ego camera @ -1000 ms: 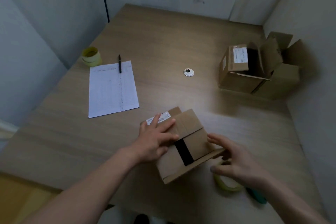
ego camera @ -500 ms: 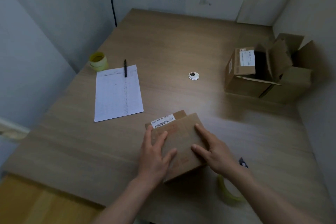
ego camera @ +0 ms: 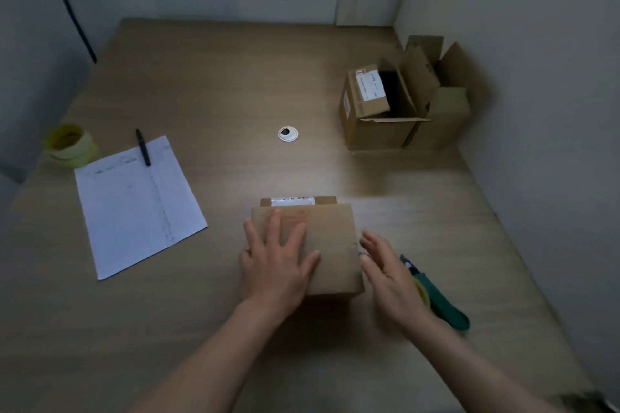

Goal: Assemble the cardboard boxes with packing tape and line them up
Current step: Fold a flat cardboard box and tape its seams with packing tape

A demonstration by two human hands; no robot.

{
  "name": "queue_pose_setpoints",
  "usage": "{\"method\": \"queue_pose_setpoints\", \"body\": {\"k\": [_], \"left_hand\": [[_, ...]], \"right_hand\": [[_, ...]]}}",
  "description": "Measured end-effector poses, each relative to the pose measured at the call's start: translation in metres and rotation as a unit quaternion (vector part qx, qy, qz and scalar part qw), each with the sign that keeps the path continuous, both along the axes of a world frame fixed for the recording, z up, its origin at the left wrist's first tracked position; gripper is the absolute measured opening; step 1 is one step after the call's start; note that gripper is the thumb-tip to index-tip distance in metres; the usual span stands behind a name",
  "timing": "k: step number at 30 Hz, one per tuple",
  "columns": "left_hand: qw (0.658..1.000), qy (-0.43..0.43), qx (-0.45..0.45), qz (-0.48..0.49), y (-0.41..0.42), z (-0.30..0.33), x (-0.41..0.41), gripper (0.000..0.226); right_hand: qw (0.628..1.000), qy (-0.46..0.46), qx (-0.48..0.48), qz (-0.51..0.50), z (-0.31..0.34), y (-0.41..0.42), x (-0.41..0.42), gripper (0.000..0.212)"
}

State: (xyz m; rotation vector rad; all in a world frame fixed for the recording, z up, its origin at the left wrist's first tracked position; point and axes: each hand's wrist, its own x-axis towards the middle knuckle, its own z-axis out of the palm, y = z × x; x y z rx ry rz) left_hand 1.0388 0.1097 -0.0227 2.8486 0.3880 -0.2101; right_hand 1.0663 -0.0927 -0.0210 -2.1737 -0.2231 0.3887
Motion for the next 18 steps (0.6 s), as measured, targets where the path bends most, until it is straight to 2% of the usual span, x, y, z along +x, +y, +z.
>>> {"method": "queue_pose_setpoints", "body": {"k": [2,4,6,9,10,11,13,14,16,18], "left_hand": [[1.0,-0.001,0.007,-0.014,0.005,-0.001,0.005,0.06],[1.0,-0.001,0.012,-0.013,0.007,-0.003,0.007,0.06],[1.0,-0.002,0.013,-0.011,0.006,-0.004,0.006,0.06],[1.0,0.007,0.013,-0.004,0.005,-0.002,0.007,0.061],[1.0,0.011,0.012,-0.004,0.004,0.0,0.007,0.062],[1.0,0.015,0.011,-0.007,0.004,0.0,0.007,0.062],[1.0,0.015,0.001,-0.011,0.005,0.002,0.006,0.062],[1.0,0.015,-0.003,-0.012,0.005,0.003,0.006,0.063],[1.0,0.017,-0.002,-0.011,0.005,0.002,0.007,0.063],[1.0,0.01,0.006,-0.01,0.004,0.002,0.007,0.062]], "right_hand": [[0.988,-0.105,-0.104,0.036,-0.006,-0.055,0.002,0.058],[0.936,-0.183,-0.26,0.148,-0.018,-0.097,-0.001,0.062],[0.892,-0.174,-0.35,0.228,-0.032,-0.115,-0.012,0.045],[0.878,-0.21,-0.358,0.238,-0.048,-0.121,-0.012,0.013],[0.884,-0.234,-0.337,0.224,-0.05,-0.121,-0.008,0.012],[0.913,-0.226,-0.282,0.191,-0.045,-0.116,-0.004,0.013],[0.985,-0.122,-0.098,0.073,-0.016,-0.093,0.001,0.012],[0.997,-0.073,0.002,0.012,0.001,-0.076,0.003,0.012],[0.982,-0.02,0.185,-0.044,0.032,-0.041,0.008,0.012],[0.969,-0.023,0.245,-0.013,0.049,-0.007,0.01,0.016]]}}
